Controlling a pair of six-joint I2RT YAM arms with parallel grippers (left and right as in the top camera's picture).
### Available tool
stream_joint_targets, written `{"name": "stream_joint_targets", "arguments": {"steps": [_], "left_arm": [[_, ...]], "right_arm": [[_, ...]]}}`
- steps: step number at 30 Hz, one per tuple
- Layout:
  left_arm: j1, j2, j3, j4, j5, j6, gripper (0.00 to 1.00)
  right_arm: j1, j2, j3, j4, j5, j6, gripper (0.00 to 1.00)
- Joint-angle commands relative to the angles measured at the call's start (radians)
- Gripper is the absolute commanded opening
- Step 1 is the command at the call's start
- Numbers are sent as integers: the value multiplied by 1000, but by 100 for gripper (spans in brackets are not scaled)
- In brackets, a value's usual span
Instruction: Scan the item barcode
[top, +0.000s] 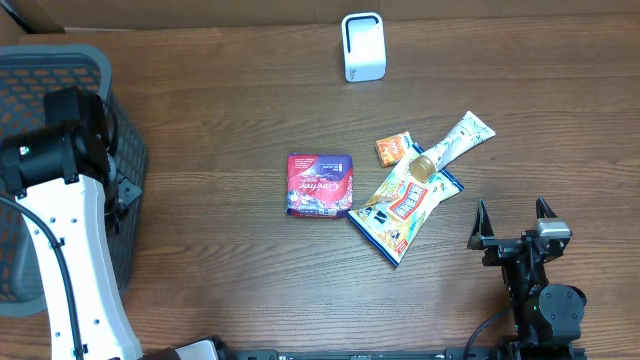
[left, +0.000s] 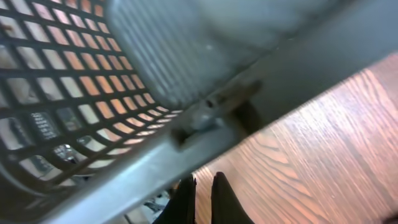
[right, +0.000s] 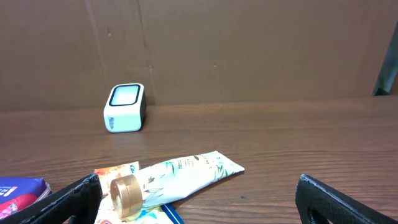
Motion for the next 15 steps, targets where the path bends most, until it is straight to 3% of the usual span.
{"name": "stream_joint_targets", "arguments": {"steps": [1, 6, 10, 12, 13, 15], "left_arm": [[8, -3, 67, 8, 117, 48, 4], [8, -3, 210, 7, 321, 143, 5], [8, -3, 304, 6, 521, 237, 20], [8, -5, 323, 6, 656, 309, 65], [5, -6, 323, 1, 735, 353, 77], [-6, -5, 321, -26, 855, 423, 90]], "right_arm": [[3, -10, -10, 6, 10, -4, 100], [3, -10, -10, 6, 10, -4, 100], [3, -10, -10, 6, 10, -4, 100], [3, -10, -10, 6, 10, -4, 100], [3, -10, -10, 6, 10, -4, 100], [3, -10, -10, 6, 10, -4, 100]]}}
